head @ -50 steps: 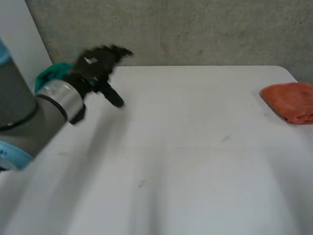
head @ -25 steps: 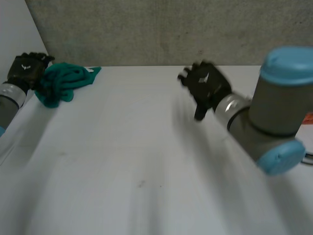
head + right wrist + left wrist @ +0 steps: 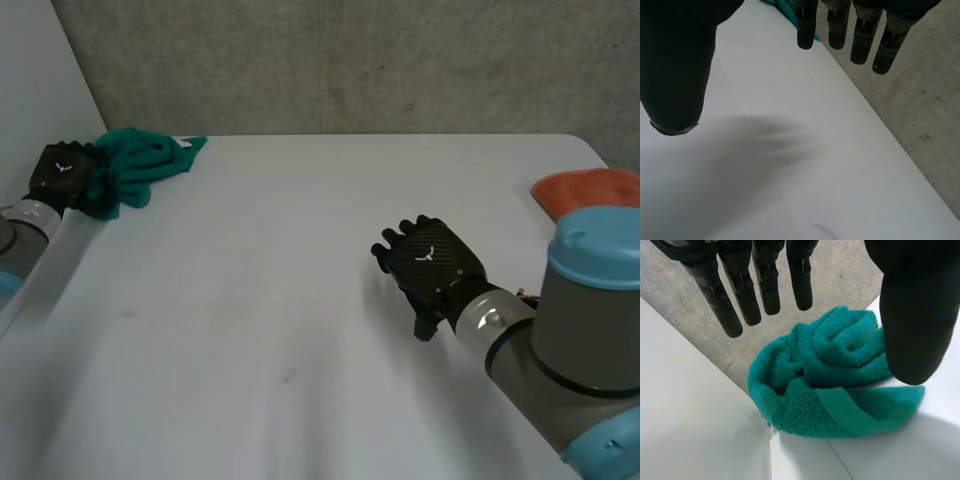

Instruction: Fold the laundry.

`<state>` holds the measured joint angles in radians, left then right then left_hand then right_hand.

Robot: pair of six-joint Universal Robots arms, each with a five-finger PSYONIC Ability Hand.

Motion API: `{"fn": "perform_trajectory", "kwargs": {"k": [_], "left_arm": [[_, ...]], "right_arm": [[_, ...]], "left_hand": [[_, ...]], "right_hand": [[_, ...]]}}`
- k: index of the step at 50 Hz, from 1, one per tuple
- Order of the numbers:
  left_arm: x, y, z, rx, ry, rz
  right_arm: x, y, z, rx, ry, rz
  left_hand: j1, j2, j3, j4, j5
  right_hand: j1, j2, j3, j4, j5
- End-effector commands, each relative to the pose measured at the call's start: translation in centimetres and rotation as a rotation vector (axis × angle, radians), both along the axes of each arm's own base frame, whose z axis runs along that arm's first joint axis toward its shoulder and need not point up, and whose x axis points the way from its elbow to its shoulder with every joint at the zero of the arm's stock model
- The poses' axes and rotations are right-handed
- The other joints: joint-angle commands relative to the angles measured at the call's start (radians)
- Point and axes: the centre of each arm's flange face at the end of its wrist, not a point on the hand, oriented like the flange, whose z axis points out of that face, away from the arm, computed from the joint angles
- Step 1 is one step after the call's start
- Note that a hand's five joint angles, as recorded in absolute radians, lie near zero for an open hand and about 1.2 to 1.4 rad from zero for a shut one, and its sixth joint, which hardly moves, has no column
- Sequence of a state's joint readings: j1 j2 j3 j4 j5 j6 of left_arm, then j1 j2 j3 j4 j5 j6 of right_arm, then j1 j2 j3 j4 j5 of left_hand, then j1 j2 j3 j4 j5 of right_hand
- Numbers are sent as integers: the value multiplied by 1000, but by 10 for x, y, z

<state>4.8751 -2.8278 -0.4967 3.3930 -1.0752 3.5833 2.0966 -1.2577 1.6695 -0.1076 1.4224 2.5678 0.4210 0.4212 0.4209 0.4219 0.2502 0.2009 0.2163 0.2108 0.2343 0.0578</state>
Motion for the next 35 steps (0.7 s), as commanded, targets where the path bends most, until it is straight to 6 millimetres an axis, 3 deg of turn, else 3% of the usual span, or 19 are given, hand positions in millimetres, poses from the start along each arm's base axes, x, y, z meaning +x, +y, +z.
{"fn": "perform_trajectory", "kwargs": {"k": [1, 7, 13, 16, 21, 32, 35], "left_arm": [[0, -5, -16, -22, -50, -1], [0, -6, -30, -29, -90, -10], [0, -10, -30, -85, -131, -11], [-2, -12, -31, -130, -195, -7], [-6, -13, -39, -229, -344, 19], [-9, -14, -29, -371, -397, 44], [-12, -13, -28, -381, -403, 5]], "right_arm": [[-19, -1, -3, 5, 11, -37], [-36, -4, -5, 17, 20, -87], [-51, -5, -3, 19, 22, -134], [-59, -7, -3, 16, 28, -160], [-67, -7, -6, 22, 43, -183], [-74, -4, -9, 44, 42, -185], [-74, -3, -9, 43, 39, -179]], "left_hand": [[156, 156, 157, 155, 153], [212, 212, 212, 211, 209], [294, 294, 294, 293, 291], [464, 464, 464, 463, 460], [975, 974, 975, 974, 971], [975, 975, 975, 974, 972], [419, 419, 420, 418, 416]], "right_hand": [[-26, -42, -36, -60, -58], [-26, -42, -36, -60, -58], [-26, -42, -36, -60, -58], [-26, -42, -36, -60, -58], [-26, -42, -36, -60, -58], [-26, -42, -36, -60, -58], [-26, -42, -36, -60, -58]]}}
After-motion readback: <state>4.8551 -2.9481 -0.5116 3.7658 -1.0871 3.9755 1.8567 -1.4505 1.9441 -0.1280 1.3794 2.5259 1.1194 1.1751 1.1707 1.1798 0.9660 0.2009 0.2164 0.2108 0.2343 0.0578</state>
